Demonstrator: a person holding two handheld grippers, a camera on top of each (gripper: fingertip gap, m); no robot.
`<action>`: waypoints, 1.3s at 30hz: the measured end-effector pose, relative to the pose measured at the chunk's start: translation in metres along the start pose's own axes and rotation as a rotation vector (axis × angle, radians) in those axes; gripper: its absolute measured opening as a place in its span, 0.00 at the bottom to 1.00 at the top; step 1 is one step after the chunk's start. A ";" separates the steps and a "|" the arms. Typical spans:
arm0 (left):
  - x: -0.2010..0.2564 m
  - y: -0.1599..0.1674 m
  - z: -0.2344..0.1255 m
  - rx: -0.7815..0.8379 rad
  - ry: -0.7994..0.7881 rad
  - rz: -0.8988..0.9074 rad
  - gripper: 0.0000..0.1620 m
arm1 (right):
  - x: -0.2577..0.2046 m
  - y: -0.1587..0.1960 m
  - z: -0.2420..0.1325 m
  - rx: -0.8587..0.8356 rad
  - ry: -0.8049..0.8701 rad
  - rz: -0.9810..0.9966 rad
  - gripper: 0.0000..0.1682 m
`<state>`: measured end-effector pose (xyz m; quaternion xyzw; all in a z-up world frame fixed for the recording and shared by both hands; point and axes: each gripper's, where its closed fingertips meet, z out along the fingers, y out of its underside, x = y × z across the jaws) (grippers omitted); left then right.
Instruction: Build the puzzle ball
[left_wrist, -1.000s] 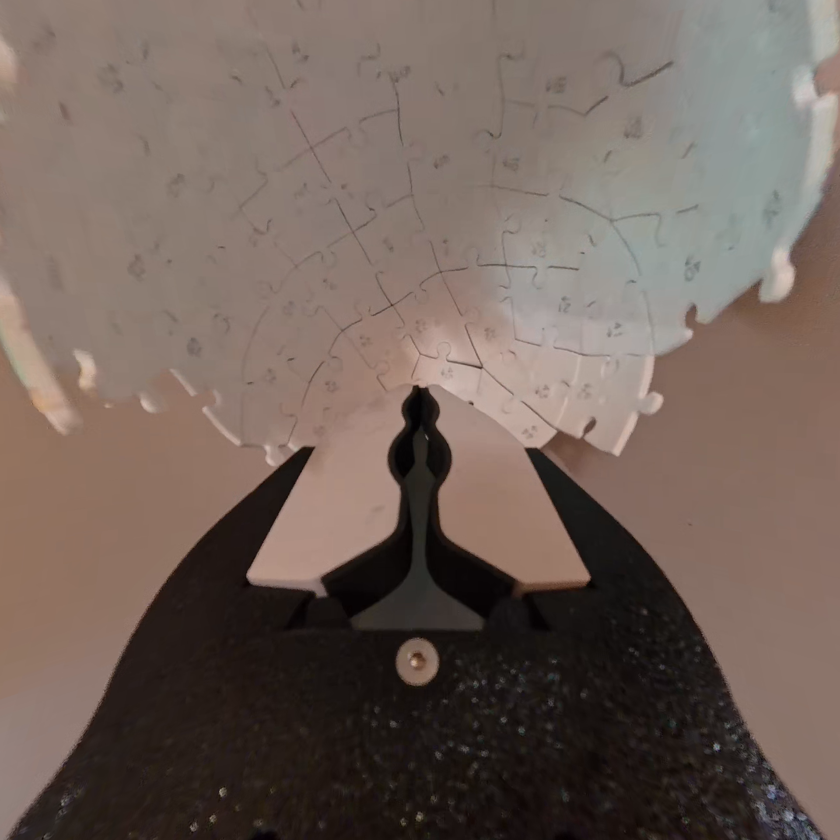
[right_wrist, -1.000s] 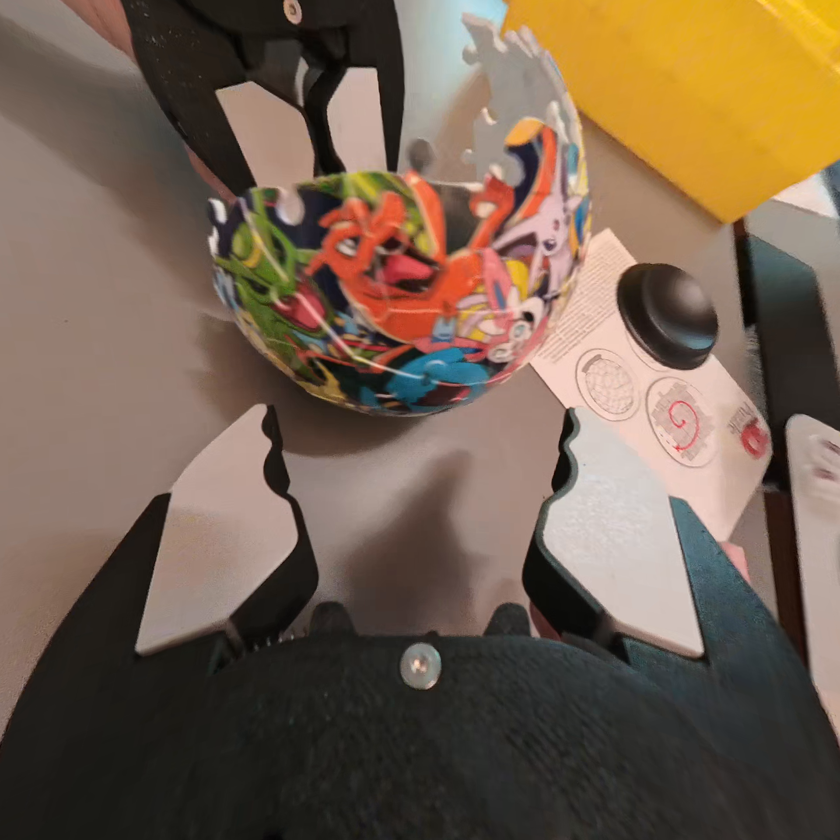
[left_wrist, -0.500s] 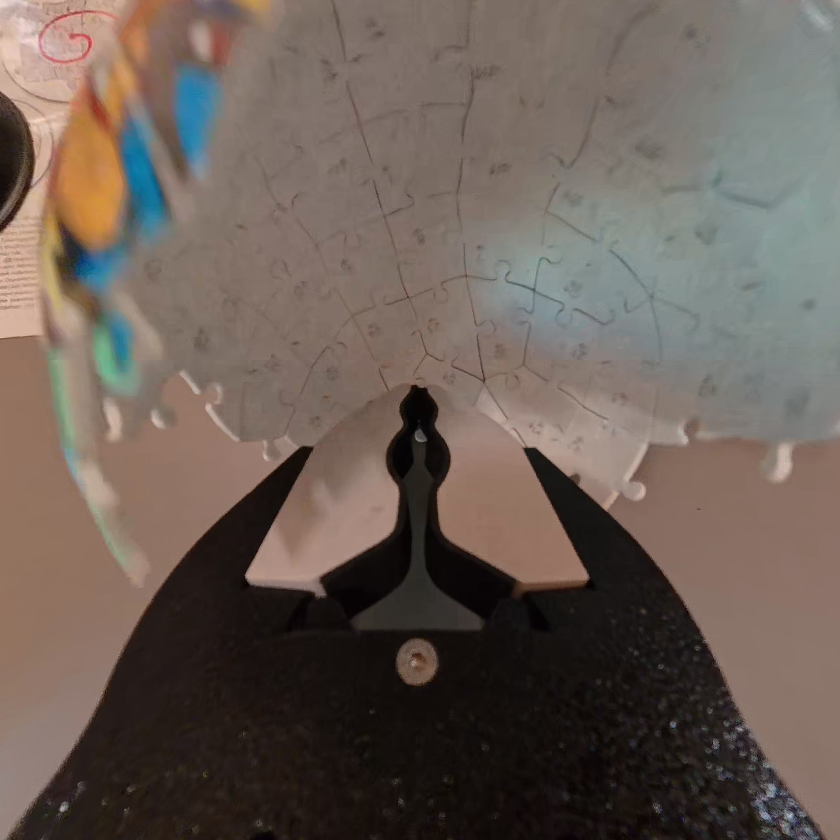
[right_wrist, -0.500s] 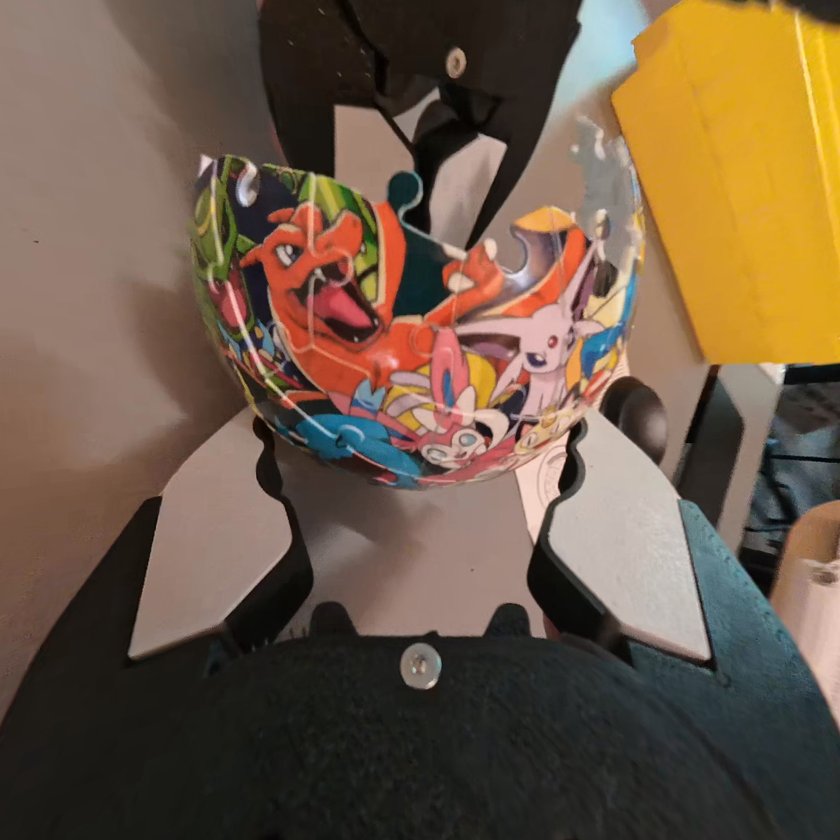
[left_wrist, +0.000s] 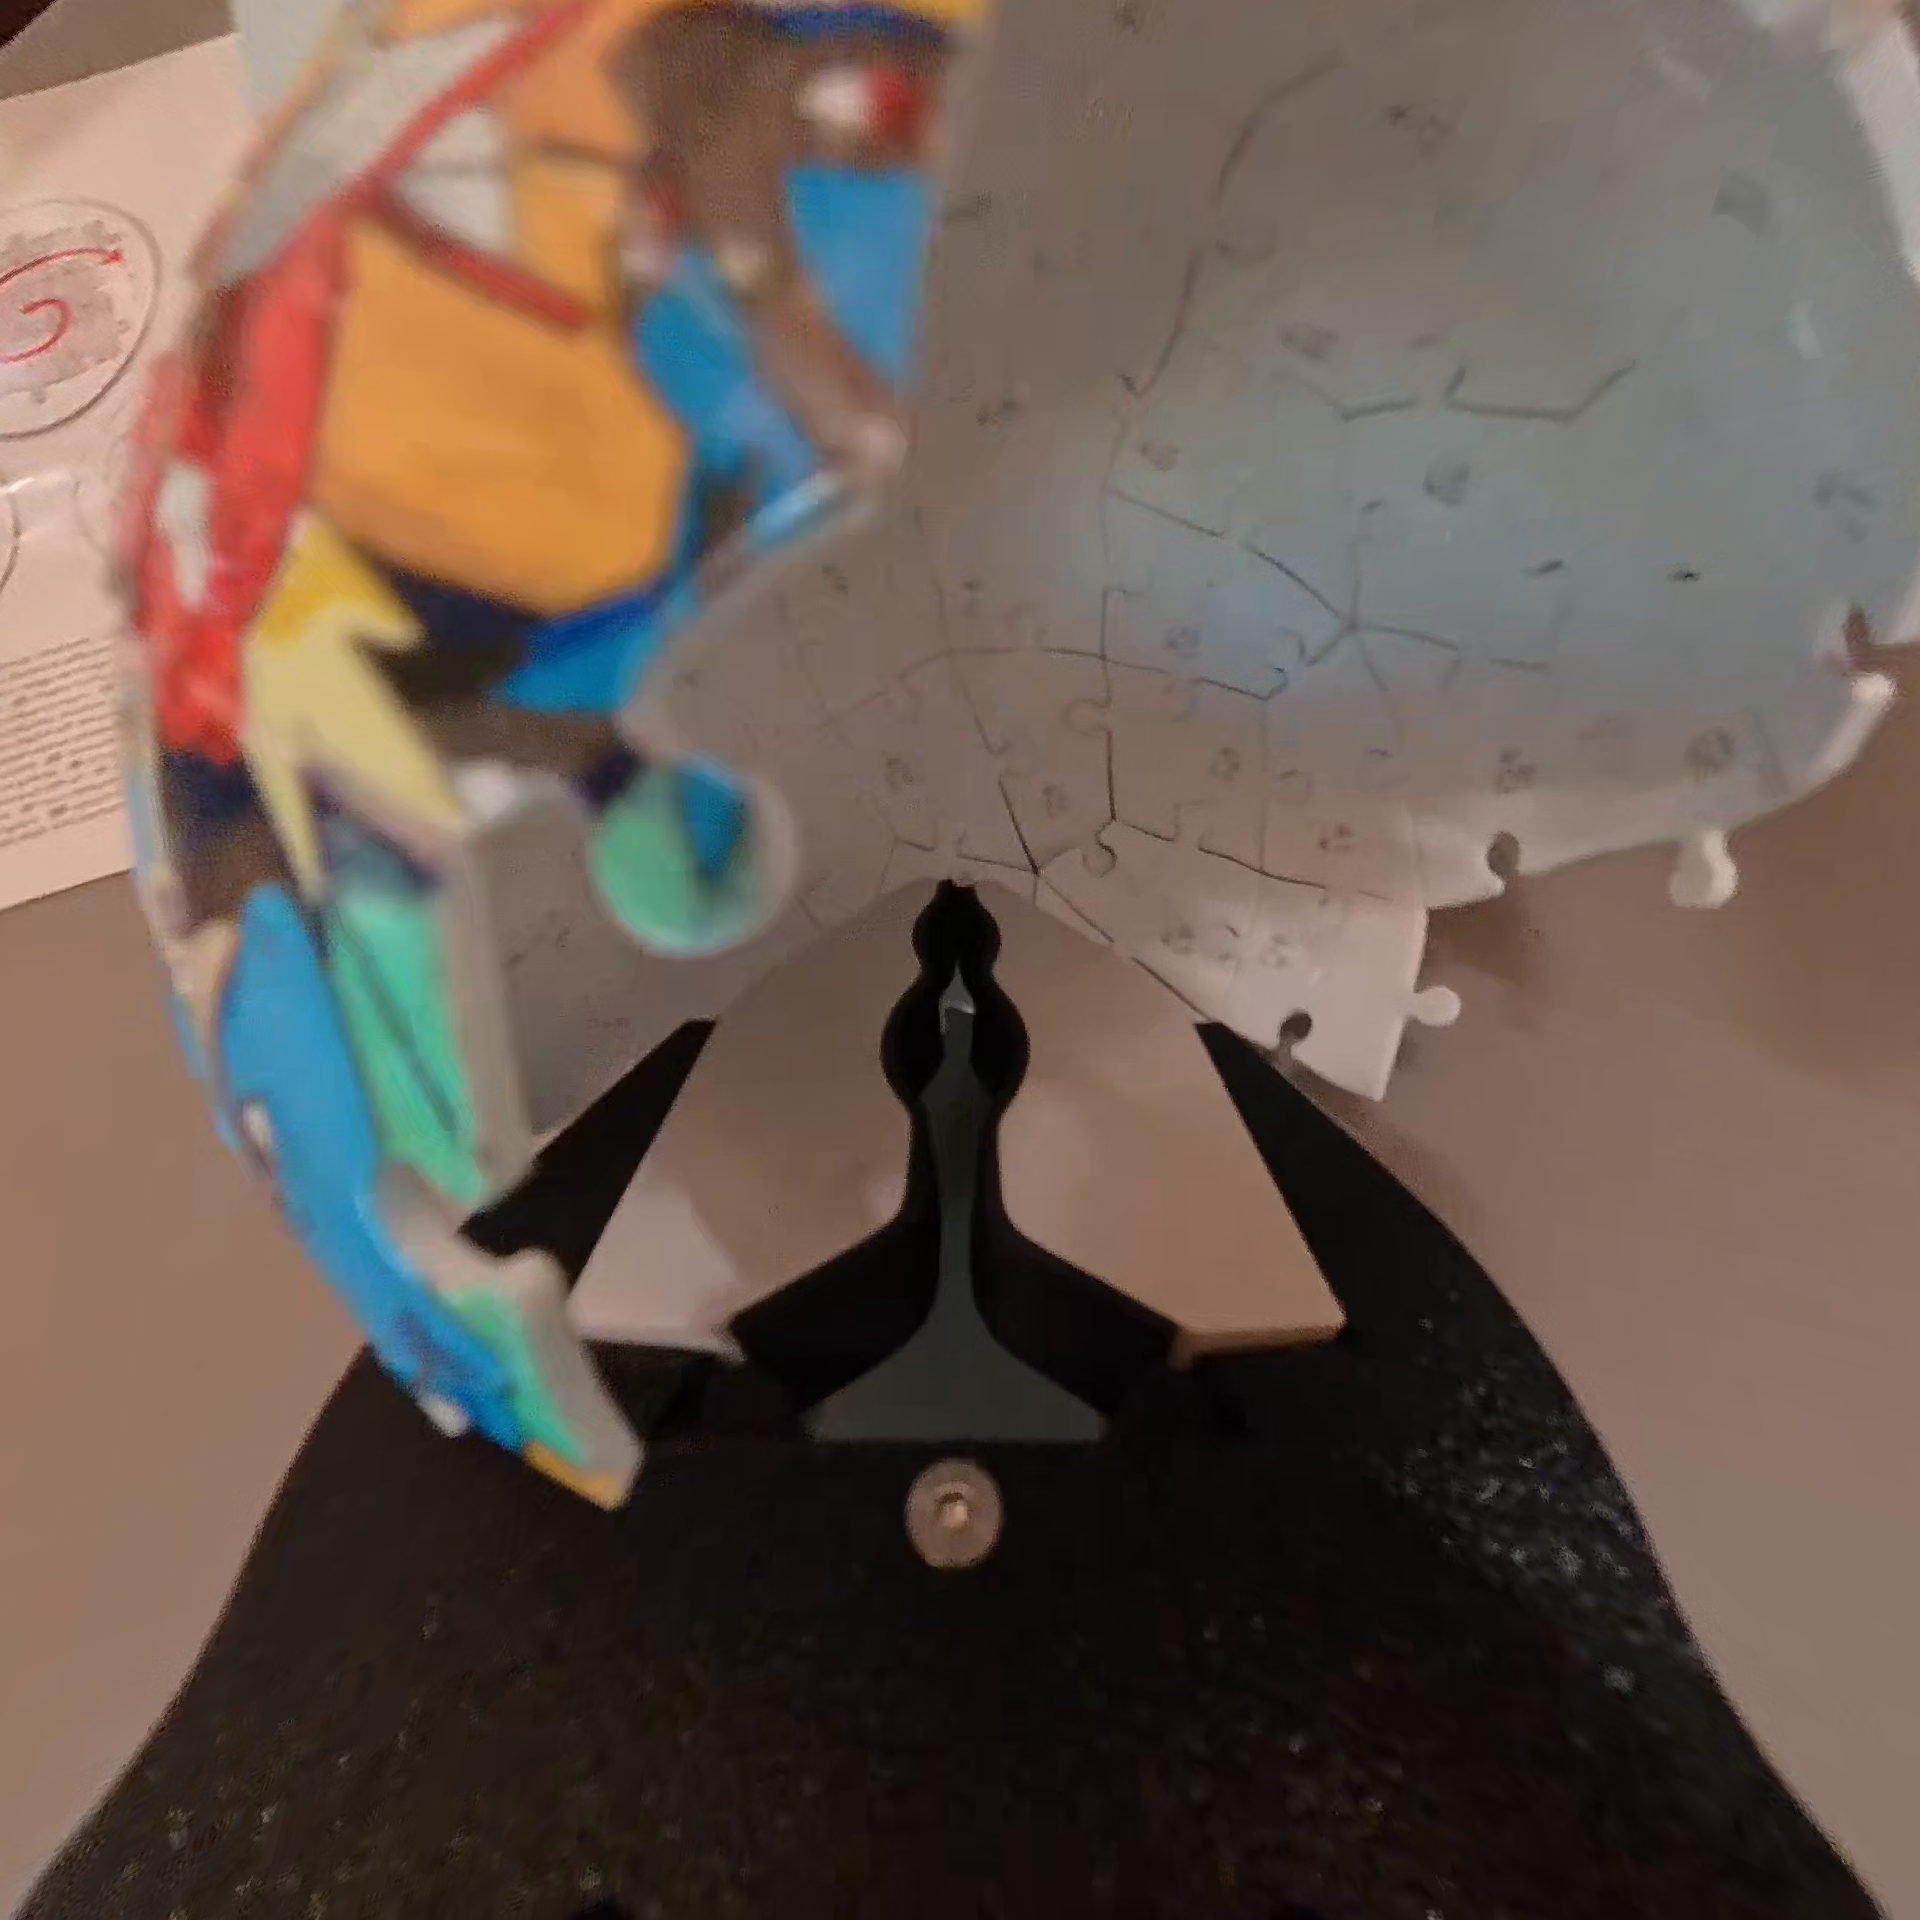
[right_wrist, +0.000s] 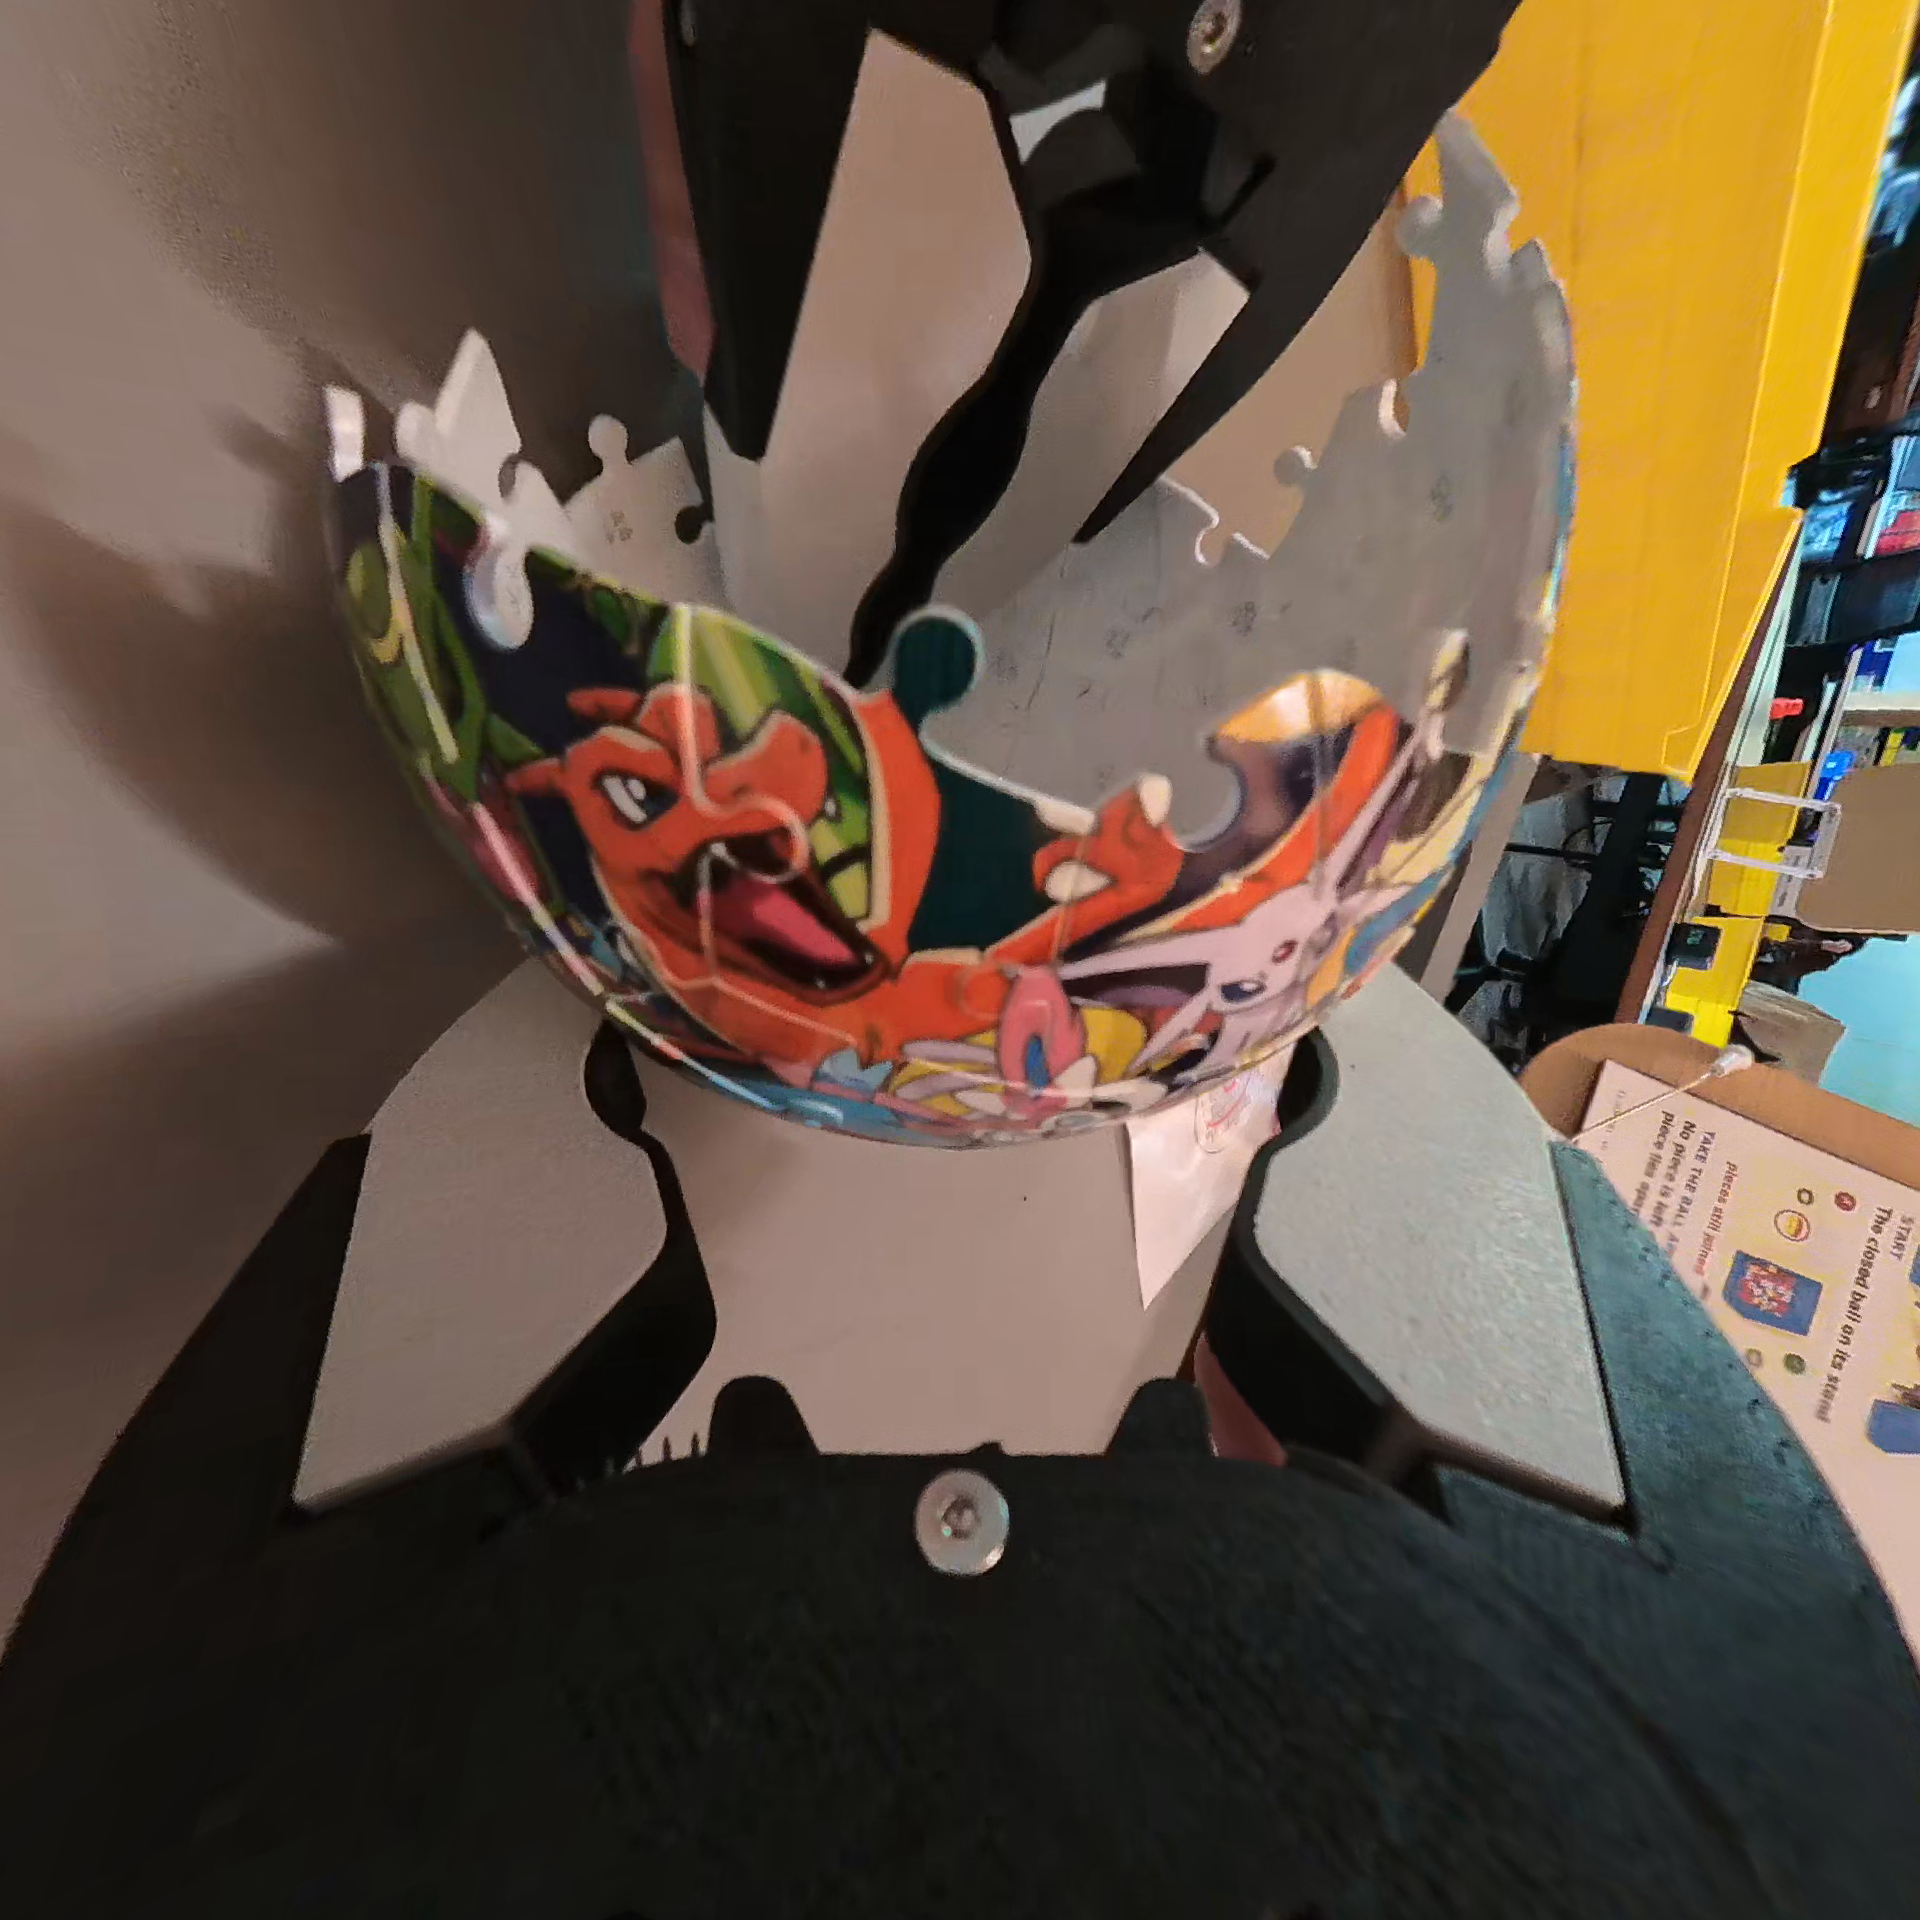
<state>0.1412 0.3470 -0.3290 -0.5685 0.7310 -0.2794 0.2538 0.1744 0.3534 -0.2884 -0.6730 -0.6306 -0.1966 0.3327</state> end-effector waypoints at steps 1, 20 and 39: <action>0.001 0.000 -0.001 0.005 -0.001 0.019 0.00 | 0.000 -0.001 0.000 -0.010 0.005 -0.003 0.72; -0.015 -0.013 -0.031 0.179 -0.047 -0.015 0.00 | -0.004 -0.013 -0.001 0.037 0.017 0.062 0.73; 0.007 0.006 -0.010 0.019 0.024 0.071 0.00 | -0.006 -0.019 -0.007 0.060 0.018 0.074 0.71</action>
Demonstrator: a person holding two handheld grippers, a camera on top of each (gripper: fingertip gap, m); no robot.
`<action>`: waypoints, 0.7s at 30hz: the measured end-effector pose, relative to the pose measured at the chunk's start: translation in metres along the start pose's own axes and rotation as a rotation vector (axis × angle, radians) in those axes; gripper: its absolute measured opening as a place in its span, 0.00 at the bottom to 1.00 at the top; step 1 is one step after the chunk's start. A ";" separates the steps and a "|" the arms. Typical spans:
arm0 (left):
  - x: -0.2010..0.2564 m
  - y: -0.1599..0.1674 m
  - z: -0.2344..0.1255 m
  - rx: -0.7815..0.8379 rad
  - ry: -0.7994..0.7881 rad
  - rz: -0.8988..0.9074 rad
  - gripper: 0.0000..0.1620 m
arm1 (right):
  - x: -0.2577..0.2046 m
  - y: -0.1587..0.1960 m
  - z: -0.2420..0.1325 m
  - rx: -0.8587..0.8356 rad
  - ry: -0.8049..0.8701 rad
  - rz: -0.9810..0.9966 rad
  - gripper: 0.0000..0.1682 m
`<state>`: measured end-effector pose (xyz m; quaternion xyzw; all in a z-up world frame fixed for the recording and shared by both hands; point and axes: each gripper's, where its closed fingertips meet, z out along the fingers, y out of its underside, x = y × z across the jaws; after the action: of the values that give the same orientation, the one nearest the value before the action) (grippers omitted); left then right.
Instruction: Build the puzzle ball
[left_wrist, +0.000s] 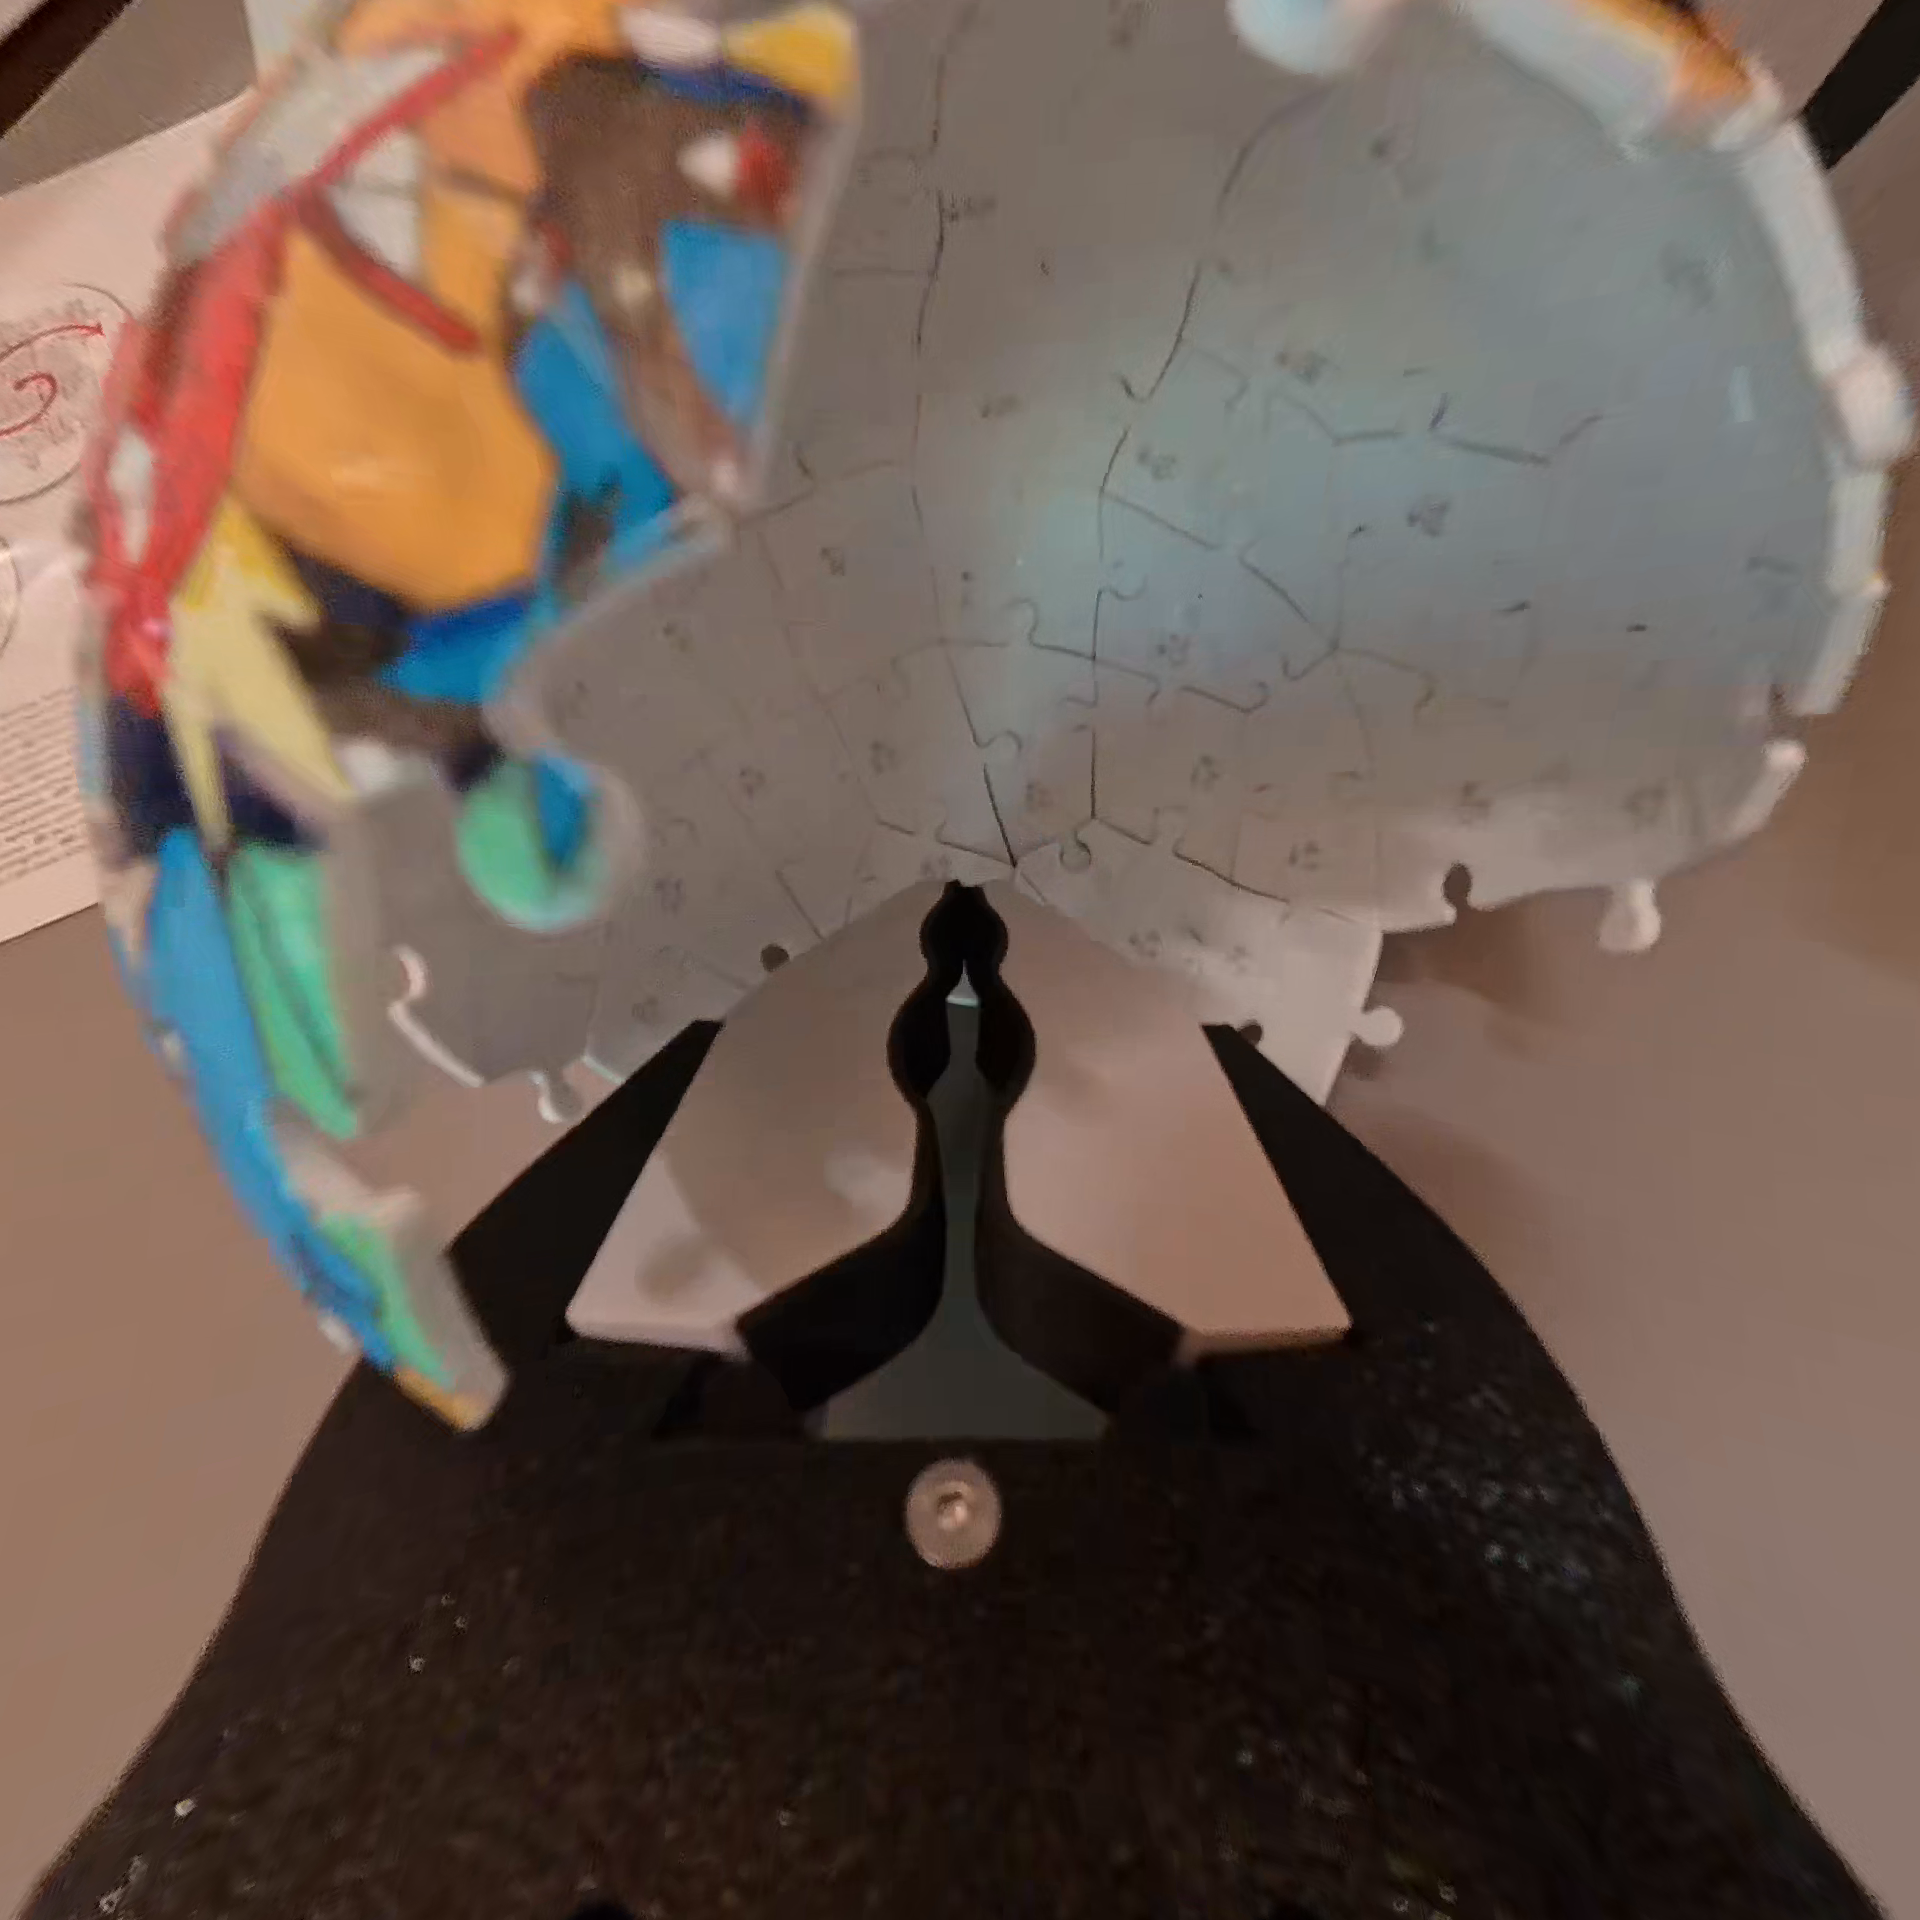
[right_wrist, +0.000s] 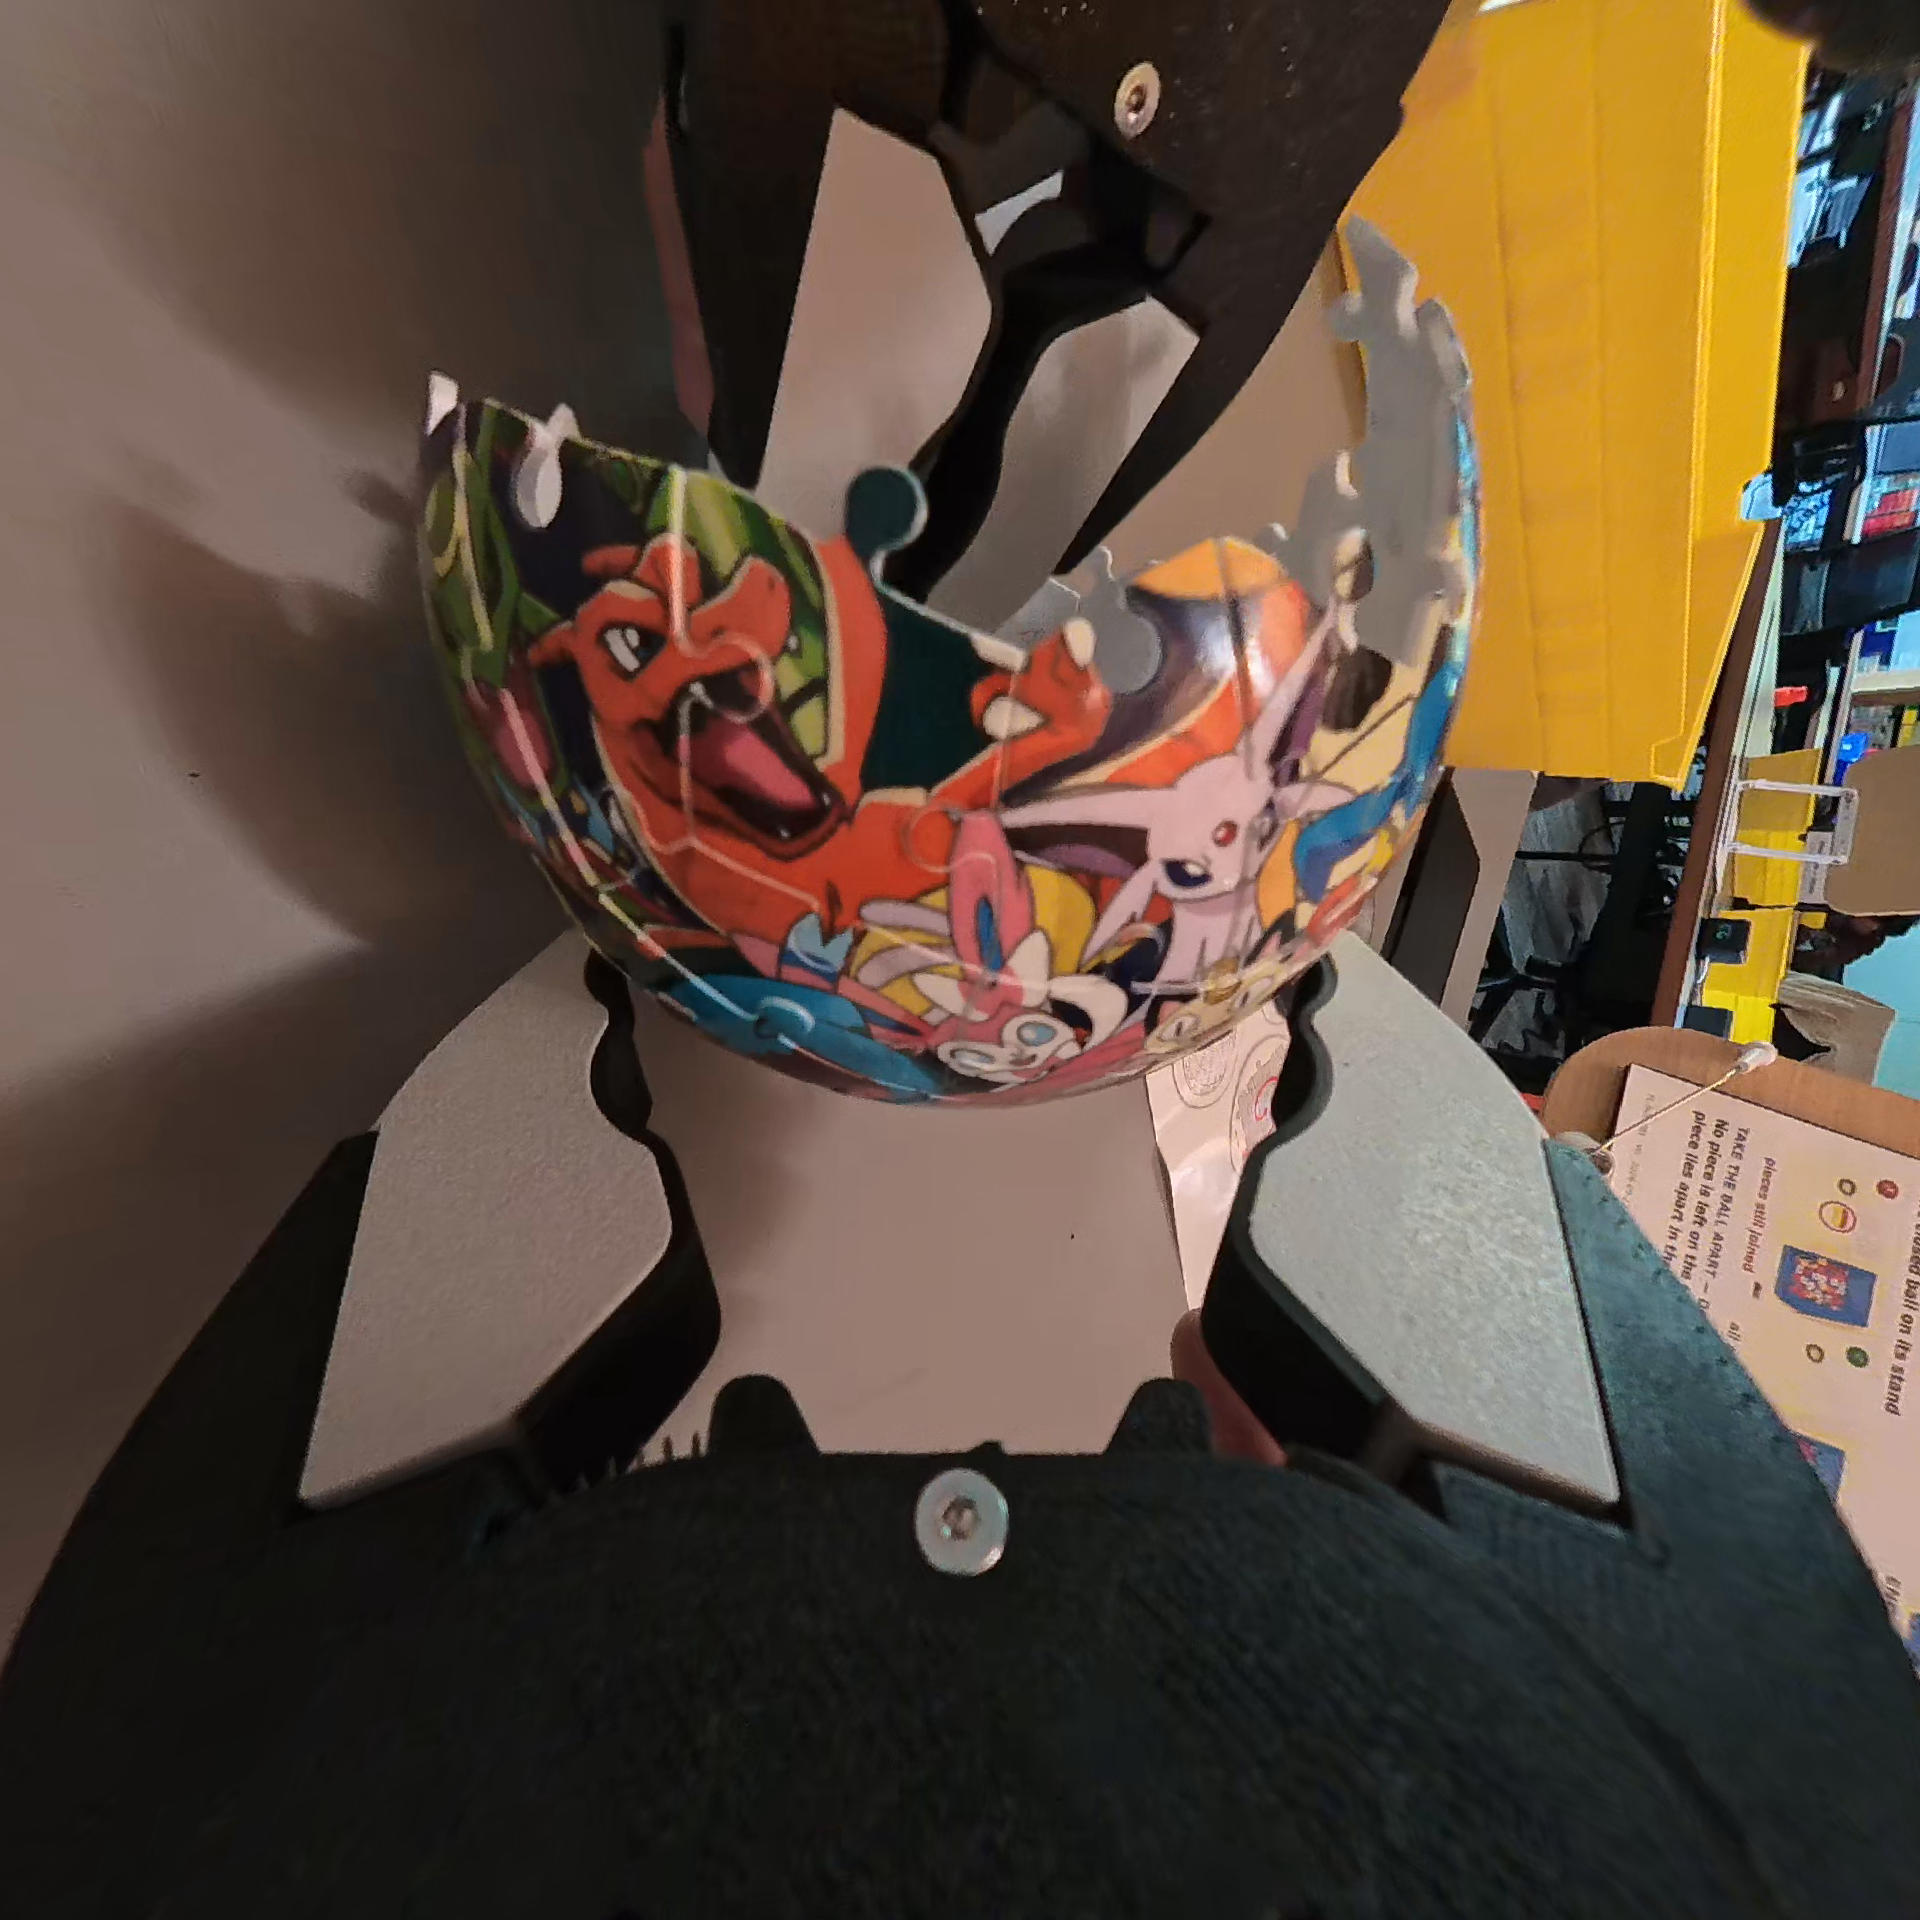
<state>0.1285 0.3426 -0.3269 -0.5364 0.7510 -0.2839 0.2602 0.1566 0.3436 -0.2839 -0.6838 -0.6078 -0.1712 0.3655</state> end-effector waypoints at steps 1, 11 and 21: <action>0.000 0.000 0.001 -0.010 0.004 -0.003 0.00 | 0.000 -0.001 0.000 0.008 -0.001 0.004 0.71; 0.002 0.002 0.001 -0.016 0.054 -0.079 0.00 | -0.001 -0.004 0.002 0.061 -0.002 0.040 0.72; -0.011 -0.001 -0.035 0.113 0.012 -0.089 0.00 | -0.001 -0.007 -0.001 0.008 0.008 -0.027 0.71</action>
<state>0.1083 0.3580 -0.3006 -0.5521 0.7106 -0.3405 0.2726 0.1502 0.3419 -0.2817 -0.6733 -0.6162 -0.1763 0.3686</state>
